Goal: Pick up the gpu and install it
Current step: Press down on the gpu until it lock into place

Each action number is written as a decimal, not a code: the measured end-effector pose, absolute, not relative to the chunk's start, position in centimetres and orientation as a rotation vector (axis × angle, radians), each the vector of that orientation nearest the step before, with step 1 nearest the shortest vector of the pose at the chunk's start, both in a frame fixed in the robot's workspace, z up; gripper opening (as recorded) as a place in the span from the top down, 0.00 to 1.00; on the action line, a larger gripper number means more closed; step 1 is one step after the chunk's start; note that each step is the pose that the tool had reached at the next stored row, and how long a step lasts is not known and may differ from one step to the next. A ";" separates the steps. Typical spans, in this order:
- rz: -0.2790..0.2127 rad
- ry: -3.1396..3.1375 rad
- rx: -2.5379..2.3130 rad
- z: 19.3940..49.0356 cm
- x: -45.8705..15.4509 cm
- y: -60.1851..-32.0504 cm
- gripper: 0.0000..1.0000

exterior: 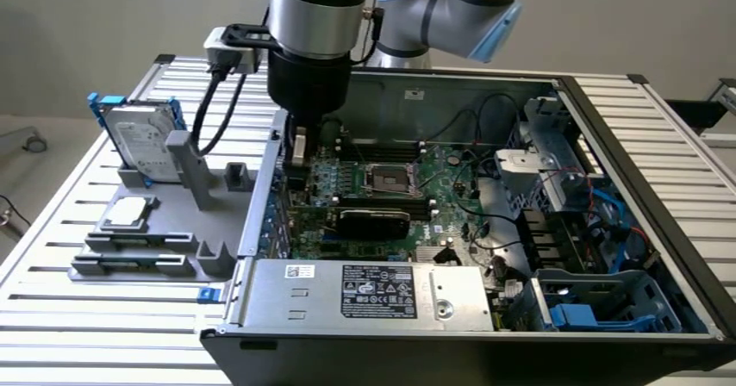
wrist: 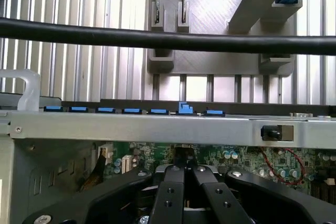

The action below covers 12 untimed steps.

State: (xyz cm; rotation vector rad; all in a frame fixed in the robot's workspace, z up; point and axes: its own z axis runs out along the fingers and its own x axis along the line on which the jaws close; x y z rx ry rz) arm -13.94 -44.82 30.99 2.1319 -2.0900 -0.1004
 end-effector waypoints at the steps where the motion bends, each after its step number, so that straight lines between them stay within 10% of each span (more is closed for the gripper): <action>1: -0.101 -2.089 2.132 31.1 -13.7 -44.8 0.89; 12: -0.104 -2.077 2.139 33.0 -11.3 -44.8 0.89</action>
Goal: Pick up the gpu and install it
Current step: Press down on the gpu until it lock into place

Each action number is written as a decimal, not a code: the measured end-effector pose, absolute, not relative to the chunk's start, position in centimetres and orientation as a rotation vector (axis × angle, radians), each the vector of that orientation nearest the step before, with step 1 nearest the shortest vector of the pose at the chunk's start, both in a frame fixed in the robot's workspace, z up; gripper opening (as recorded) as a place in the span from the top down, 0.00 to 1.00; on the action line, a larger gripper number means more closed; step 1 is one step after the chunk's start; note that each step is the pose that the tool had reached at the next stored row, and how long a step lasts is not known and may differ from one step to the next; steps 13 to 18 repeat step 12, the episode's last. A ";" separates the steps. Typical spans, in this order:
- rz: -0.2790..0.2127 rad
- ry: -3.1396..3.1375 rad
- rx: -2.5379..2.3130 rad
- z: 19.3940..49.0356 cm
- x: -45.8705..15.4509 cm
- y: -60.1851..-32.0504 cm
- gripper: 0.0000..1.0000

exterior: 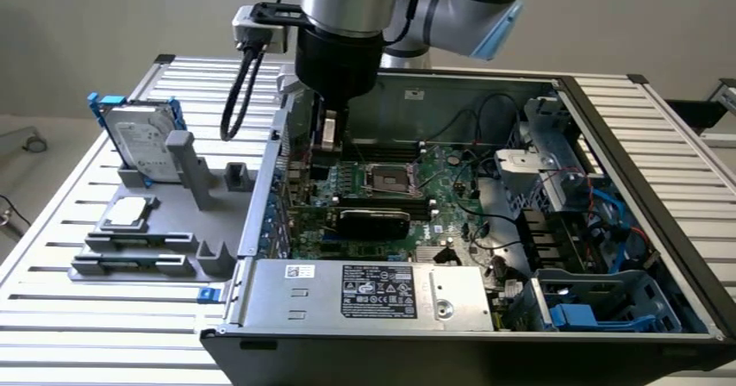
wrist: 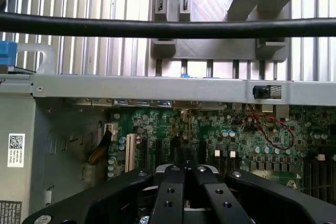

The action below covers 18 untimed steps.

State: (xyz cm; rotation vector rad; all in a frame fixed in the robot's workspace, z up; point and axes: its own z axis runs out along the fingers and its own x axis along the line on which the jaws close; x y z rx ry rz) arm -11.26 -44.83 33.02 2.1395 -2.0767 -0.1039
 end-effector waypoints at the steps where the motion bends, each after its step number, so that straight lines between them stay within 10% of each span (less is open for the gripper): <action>1: -0.104 -2.075 2.141 33.2 -11.0 -44.8 0.89; 18: -0.106 -2.073 2.145 33.3 -10.6 -44.8 0.89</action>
